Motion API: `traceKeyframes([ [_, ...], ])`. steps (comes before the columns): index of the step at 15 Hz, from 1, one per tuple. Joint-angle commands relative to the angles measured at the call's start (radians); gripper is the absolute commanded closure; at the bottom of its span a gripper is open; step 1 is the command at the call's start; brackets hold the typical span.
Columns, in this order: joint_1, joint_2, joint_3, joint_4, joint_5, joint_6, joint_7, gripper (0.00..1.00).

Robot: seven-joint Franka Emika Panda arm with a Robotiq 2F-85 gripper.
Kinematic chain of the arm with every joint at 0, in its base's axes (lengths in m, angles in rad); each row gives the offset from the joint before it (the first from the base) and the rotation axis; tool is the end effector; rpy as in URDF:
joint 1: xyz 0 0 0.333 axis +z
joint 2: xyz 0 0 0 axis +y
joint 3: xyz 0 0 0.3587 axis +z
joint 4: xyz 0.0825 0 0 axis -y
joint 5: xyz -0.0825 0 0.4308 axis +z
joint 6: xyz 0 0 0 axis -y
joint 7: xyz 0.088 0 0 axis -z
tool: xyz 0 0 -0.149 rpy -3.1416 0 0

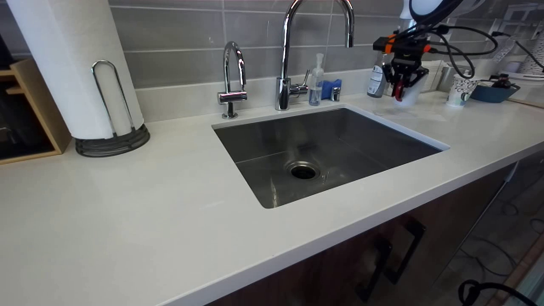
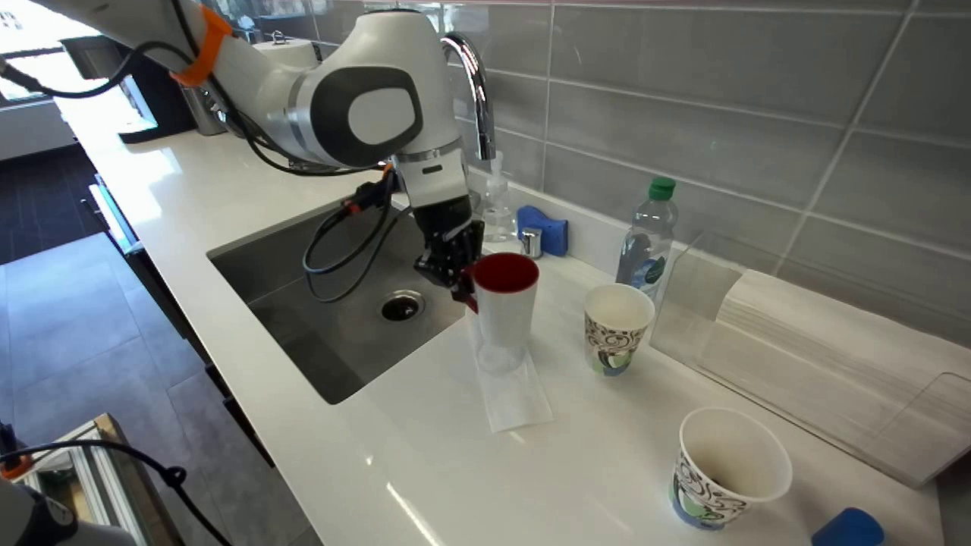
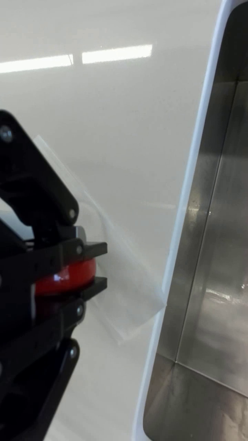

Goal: Put the mug cup in the sink

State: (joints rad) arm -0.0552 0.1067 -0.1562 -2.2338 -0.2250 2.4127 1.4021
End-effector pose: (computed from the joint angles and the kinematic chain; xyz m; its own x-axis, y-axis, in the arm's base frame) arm 0.5715 -0.1304 0.2995 0.1167 -0.9760 0.1836 -0.9920 -0.1236 -0.0267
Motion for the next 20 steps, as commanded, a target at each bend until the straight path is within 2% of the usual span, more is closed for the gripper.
traceKeyframes([
  [1,-0.004,-0.091,0.016,-0.053,0.015,-0.006,-0.052,0.95],
  [5,0.003,-0.216,0.055,-0.178,0.082,-0.030,-0.281,0.95],
  [9,0.010,-0.376,0.094,-0.331,0.102,-0.055,-0.478,0.95],
  [14,0.028,-0.500,0.154,-0.407,0.119,-0.120,-0.701,0.95],
  [15,-0.013,-0.420,0.166,-0.370,0.096,-0.100,-0.623,0.95],
  [16,-0.012,-0.436,0.175,-0.380,0.099,-0.103,-0.632,0.80],
  [20,-0.023,-0.418,0.178,-0.382,0.096,-0.103,-0.628,0.80],
])
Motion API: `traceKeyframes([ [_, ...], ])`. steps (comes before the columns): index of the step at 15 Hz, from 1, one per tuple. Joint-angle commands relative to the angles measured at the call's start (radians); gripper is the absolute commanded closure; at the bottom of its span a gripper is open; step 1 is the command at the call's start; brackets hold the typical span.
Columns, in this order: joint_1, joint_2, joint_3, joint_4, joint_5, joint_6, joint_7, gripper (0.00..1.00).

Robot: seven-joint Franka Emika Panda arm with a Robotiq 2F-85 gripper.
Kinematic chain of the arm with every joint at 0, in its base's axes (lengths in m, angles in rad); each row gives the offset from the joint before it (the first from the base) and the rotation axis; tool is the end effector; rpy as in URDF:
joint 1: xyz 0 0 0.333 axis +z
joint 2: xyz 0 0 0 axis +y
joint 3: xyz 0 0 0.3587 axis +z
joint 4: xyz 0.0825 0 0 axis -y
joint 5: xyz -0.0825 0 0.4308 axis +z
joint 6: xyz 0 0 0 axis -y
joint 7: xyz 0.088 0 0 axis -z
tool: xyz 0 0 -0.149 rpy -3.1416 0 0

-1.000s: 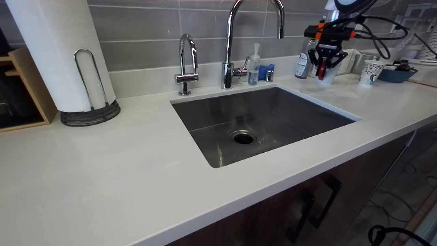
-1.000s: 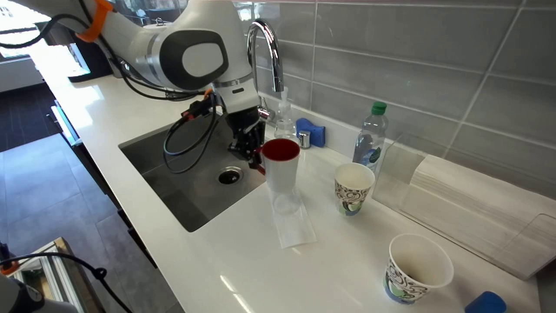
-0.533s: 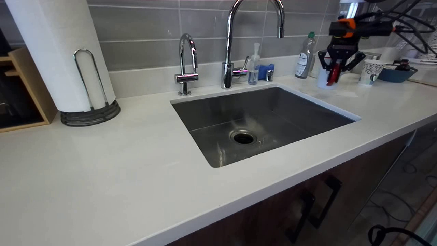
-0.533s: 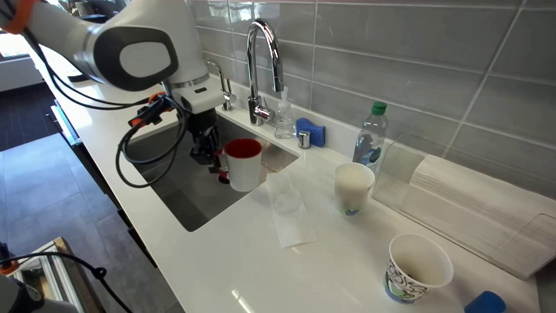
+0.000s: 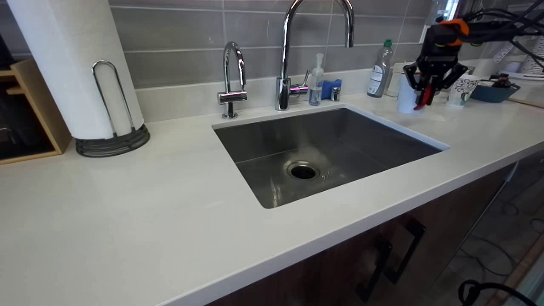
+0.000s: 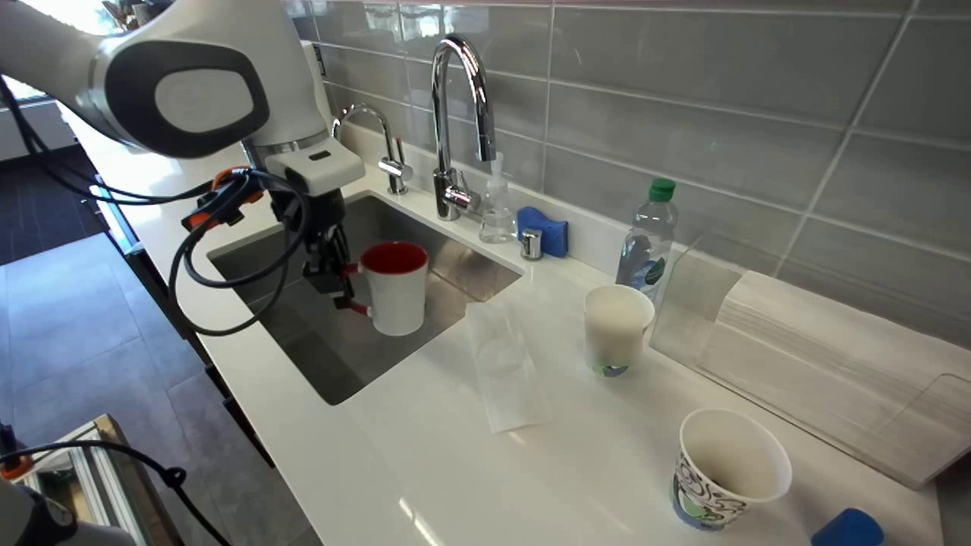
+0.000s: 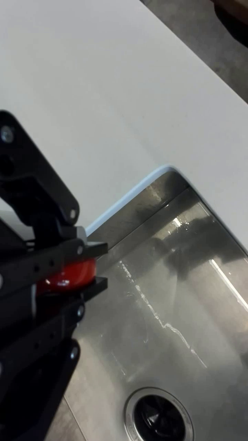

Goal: Put the mug cup in the sink

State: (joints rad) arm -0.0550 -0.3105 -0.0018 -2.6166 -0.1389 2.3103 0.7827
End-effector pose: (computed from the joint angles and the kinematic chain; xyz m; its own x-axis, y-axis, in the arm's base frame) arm 0.4317 -0.0315 0.3237 0.7343 -0.6750 0.0716 -0.6788 -0.7307 0.0728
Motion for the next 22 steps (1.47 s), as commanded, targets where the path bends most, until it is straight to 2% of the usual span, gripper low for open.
traceKeyframes([
  [1,-0.024,0.002,0.023,0.001,0.010,-0.001,-0.008,0.80],
  [3,-0.024,0.005,0.023,0.002,0.010,-0.001,-0.008,0.80],
  [4,0.005,0.017,0.019,0.009,0.045,-0.003,-0.070,0.95],
  [5,0.036,0.032,0.033,0.013,0.056,0.015,-0.123,0.95],
  [9,0.141,0.115,0.151,0.034,0.102,0.045,-0.154,0.95],
  [13,0.207,0.254,0.231,0.117,0.046,0.108,-0.203,0.95],
  [15,0.219,0.306,0.232,0.167,0.025,0.122,-0.283,0.95],
  [22,0.218,0.513,0.195,0.359,0.065,0.175,-0.720,0.95],
])
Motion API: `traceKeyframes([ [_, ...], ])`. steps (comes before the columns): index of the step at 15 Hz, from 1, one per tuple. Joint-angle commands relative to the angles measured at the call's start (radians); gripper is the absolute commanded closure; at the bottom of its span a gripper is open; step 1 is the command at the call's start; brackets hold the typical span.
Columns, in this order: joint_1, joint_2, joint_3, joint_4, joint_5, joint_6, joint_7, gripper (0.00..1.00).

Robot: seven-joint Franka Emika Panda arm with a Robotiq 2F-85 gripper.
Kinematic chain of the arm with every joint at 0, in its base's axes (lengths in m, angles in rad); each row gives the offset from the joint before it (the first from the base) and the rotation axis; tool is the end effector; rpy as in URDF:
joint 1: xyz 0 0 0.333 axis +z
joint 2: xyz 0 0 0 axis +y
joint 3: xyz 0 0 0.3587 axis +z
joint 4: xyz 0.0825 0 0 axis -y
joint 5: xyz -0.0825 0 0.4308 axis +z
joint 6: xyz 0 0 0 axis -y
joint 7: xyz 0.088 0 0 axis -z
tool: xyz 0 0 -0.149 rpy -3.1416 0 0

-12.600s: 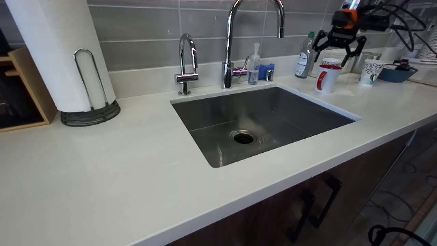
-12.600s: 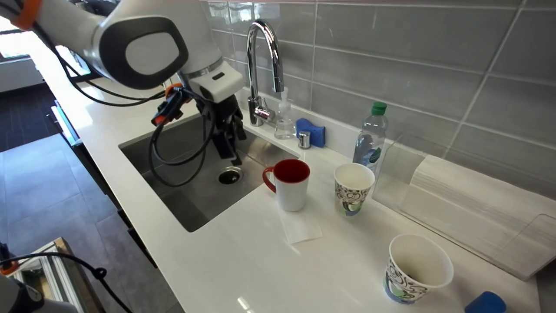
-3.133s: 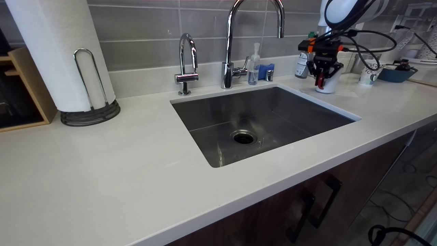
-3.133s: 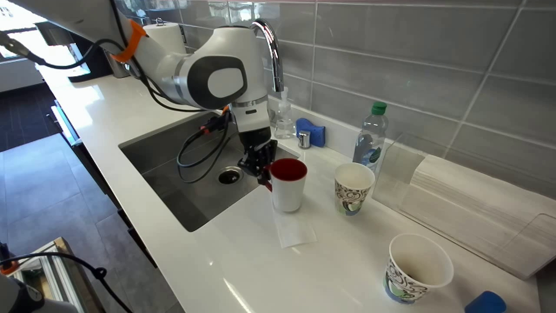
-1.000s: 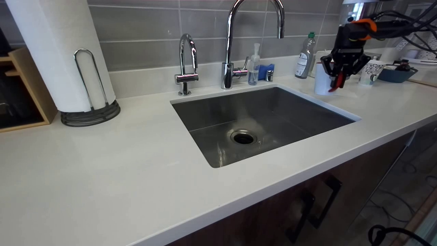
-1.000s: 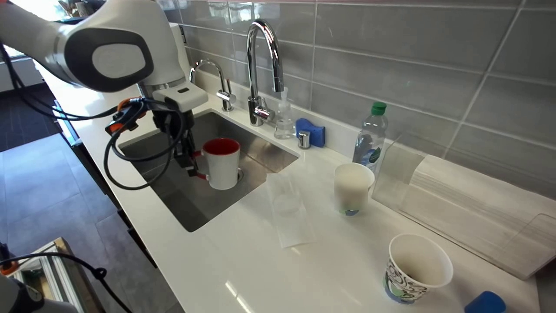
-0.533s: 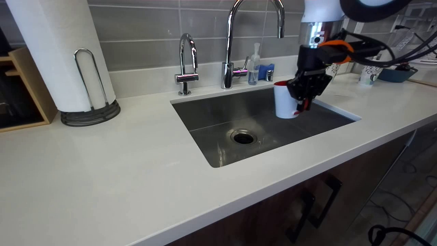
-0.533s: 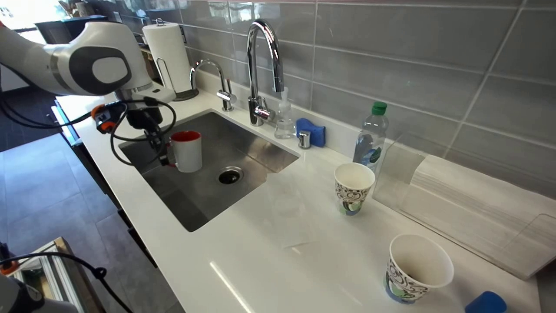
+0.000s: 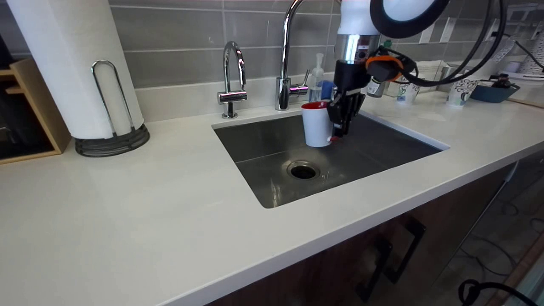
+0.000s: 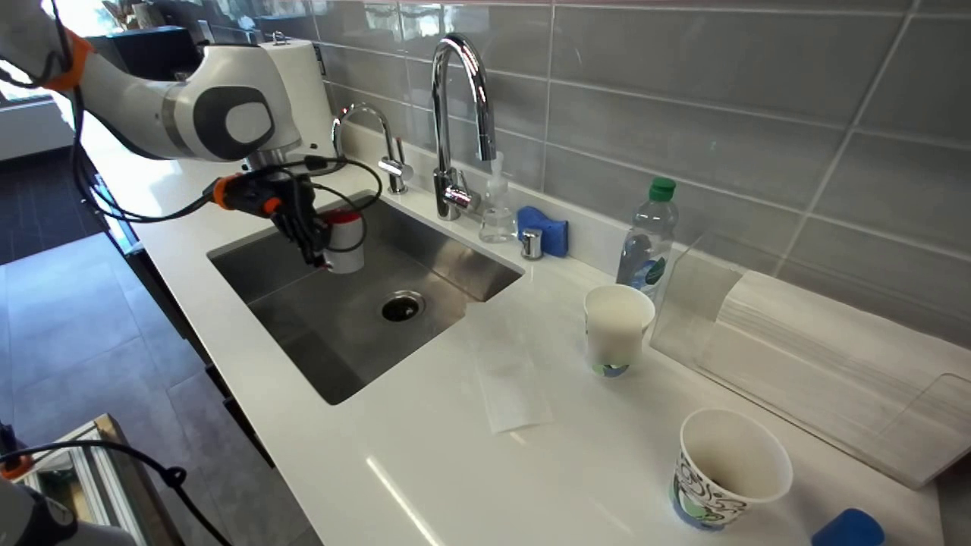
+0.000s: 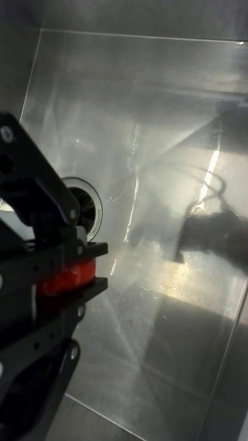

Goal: Put the mug cup in the sink

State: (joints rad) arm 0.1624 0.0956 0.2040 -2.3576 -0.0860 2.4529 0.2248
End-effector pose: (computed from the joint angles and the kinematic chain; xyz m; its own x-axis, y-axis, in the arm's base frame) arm 0.5064 0.1930 0.2540 0.9786 0.2057 0.0090 0.2053 -0.9781 0.0343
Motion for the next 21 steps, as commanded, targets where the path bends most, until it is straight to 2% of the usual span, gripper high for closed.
traceKeyframes([
  [1,0.000,0.140,-0.010,0.122,0.012,0.042,-0.218,0.95],
  [6,-0.037,0.271,0.042,0.209,0.079,0.084,-0.521,0.95],
  [7,-0.003,0.224,0.001,0.153,0.027,0.070,-0.400,0.95],
  [8,-0.005,0.243,0.004,0.164,0.032,0.071,-0.417,0.80],
  [21,-0.004,0.251,0.001,0.162,0.031,0.071,-0.413,0.80],
])
